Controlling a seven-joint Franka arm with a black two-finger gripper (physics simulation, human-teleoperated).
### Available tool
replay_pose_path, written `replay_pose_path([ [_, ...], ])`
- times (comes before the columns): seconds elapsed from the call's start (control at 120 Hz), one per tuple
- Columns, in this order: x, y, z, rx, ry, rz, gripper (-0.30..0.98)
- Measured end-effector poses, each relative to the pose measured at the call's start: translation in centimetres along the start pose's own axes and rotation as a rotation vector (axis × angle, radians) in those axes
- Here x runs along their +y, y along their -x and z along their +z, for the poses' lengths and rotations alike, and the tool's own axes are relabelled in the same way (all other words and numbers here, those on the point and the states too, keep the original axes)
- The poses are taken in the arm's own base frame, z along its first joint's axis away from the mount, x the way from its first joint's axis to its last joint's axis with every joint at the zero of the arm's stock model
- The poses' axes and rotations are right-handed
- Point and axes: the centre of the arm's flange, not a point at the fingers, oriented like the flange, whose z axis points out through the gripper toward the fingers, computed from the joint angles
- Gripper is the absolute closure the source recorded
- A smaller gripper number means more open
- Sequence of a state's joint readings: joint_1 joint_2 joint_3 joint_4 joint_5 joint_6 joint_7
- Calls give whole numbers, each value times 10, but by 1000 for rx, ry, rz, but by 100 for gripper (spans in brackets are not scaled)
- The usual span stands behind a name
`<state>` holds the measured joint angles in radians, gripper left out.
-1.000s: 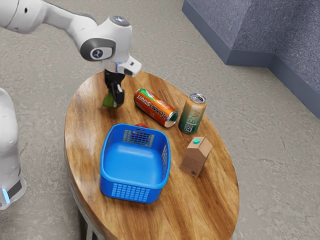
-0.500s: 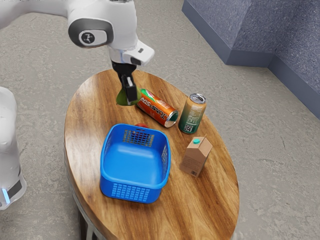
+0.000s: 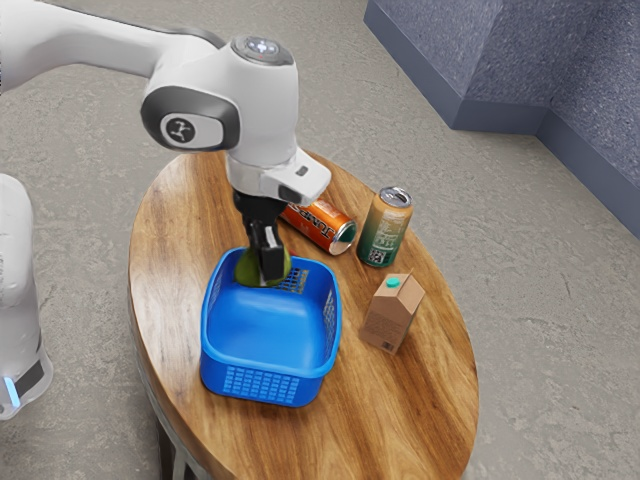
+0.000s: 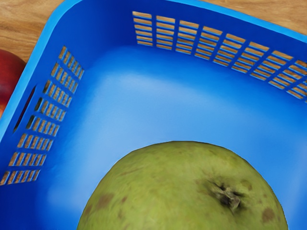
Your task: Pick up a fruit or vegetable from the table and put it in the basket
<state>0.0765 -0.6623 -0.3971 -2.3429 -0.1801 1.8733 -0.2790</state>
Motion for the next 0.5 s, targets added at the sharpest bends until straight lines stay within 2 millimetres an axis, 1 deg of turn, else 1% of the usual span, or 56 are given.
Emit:
replay_pose_path([
  [0.125,6,-2,5,-8,9,-27,55],
  [0.2,19,1,4,-1,2,-19,34],
  [0.258,23,1,5,-2,2,-22,24],
  [0.35,26,2,6,-4,8,-29,13],
  [0.442,27,2,6,-5,11,-36,7],
  [0.5,19,-2,5,-3,13,-64,5],
])
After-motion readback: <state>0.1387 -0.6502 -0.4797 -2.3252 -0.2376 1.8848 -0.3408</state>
